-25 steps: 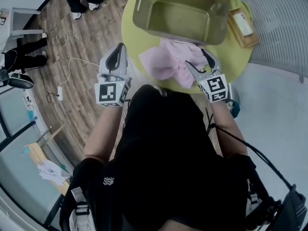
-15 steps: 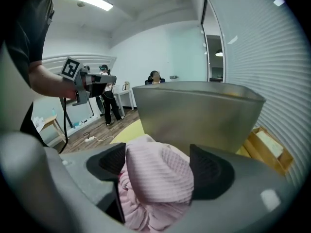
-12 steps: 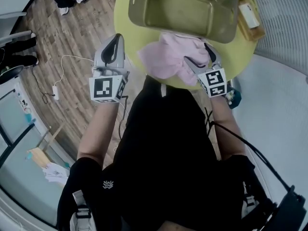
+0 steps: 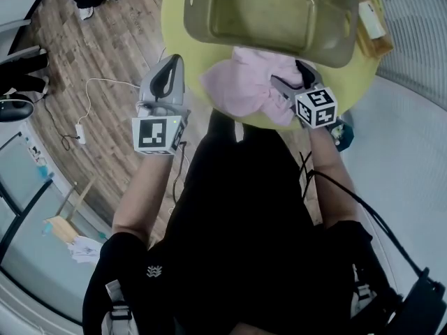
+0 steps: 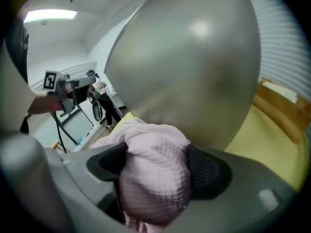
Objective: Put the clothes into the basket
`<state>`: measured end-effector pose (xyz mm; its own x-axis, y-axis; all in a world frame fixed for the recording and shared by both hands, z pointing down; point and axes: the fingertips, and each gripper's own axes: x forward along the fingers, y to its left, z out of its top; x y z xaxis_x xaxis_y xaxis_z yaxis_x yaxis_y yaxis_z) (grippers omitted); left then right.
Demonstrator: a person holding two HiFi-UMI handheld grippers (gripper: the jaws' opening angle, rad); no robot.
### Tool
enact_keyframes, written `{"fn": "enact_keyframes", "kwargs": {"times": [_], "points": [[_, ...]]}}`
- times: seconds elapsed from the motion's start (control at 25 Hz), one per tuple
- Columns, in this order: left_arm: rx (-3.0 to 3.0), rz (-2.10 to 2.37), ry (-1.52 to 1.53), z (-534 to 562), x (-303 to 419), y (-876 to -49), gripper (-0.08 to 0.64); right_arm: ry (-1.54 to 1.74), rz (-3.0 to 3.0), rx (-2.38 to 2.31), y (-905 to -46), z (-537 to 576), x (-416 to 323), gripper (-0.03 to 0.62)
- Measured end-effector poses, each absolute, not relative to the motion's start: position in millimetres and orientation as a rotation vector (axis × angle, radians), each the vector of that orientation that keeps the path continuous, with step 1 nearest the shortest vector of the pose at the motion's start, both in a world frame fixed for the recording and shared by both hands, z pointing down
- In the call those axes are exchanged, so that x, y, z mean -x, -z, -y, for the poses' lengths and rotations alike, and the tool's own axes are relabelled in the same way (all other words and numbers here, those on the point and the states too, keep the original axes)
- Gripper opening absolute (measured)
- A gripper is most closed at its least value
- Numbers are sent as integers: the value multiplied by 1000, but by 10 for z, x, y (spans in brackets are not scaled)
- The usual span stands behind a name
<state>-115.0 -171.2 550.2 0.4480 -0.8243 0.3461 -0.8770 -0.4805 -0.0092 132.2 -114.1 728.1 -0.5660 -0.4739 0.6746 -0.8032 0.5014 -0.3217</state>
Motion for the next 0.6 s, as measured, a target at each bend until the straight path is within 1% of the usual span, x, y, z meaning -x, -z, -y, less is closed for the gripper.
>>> {"fn": "enact_keyframes", "kwargs": {"times": [0.12, 0.16, 0.2, 0.28, 0.32, 0.36, 0.6], "points": [[-2520, 1488, -448, 1758, 1134, -5550, 5, -925, 2242, -1012, -7299, 1144, -1339, 378], [-2520, 1479, -445, 1772, 1137, -5552, 5, -925, 2242, -1001, -7274, 1150, -1327, 357], [-2521, 1467, -441, 1778, 1138, -5551, 5, -910, 2242, -994, -7240, 1153, -1309, 322], [-2526, 1448, -437, 1784, 1125, -5544, 5, -834, 2242, -981, -7187, 1129, -1266, 198], [-2529, 1448, -438, 1800, 1112, -5537, 5, -790, 2244, -973, -7175, 1112, -1248, 168], [-2531, 1453, -437, 1829, 1098, -5525, 5, -750, 2246, -970, -7166, 1105, -1239, 150], [-2565, 1461, -439, 1995, 1084, -5314, 5, -585, 2291, -1021, -6868, 1023, -1173, 88]]}}
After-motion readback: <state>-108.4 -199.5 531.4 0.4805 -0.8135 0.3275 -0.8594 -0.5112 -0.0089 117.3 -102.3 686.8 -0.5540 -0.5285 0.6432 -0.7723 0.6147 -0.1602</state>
